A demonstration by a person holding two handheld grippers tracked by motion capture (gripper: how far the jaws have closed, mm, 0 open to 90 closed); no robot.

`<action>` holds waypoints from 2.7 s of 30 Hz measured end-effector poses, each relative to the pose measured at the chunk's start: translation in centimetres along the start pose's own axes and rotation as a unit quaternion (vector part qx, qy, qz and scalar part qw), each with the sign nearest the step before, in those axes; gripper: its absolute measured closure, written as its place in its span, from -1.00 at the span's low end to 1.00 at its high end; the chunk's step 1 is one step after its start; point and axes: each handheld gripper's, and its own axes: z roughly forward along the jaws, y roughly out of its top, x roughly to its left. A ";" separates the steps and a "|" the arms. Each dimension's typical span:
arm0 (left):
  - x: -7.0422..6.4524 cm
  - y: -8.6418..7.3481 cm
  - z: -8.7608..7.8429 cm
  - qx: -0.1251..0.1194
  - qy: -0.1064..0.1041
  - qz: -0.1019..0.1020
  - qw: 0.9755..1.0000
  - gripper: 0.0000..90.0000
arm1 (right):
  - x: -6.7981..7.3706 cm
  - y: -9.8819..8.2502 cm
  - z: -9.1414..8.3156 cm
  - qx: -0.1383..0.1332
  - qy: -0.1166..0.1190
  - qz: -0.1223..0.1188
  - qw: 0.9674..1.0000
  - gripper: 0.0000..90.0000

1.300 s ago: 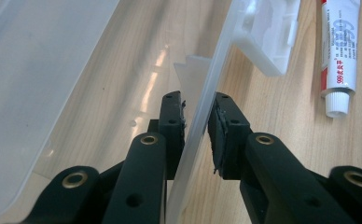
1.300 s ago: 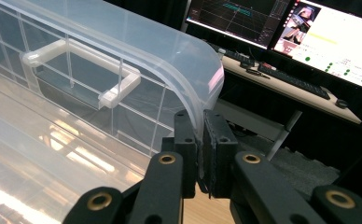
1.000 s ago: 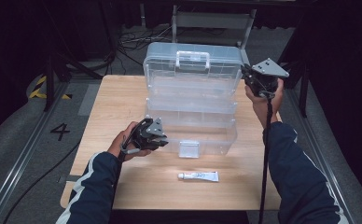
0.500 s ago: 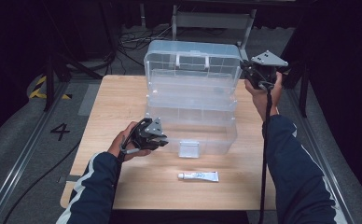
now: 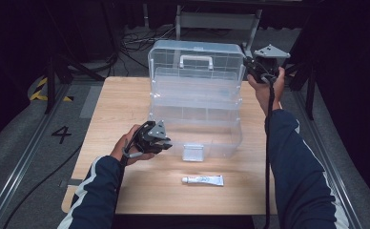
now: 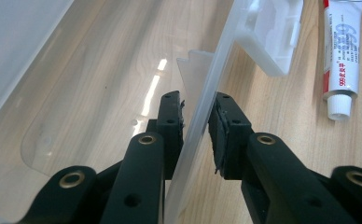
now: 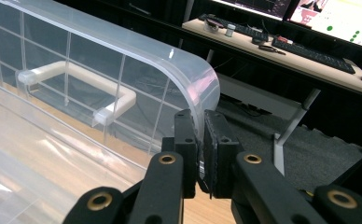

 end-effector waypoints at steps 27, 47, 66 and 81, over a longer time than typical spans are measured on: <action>0.0 -0.1 0.2 -0.008 0.000 0.000 1.000 0.66 | -1.6 -0.2 4.9 0.022 0.006 0.020 1.000 0.87; -0.4 -0.3 0.1 -0.022 -0.004 -0.002 1.000 0.68 | -2.1 -0.5 6.7 0.040 0.009 0.016 0.999 0.86; -1.1 -0.6 0.0 -0.031 -0.017 -0.011 0.999 0.70 | -2.8 -1.2 9.1 0.090 0.032 0.025 0.995 0.83; -1.2 -0.5 0.1 -0.022 -0.019 -0.005 1.000 0.68 | -3.1 -1.5 10.1 0.109 0.041 0.013 0.993 0.80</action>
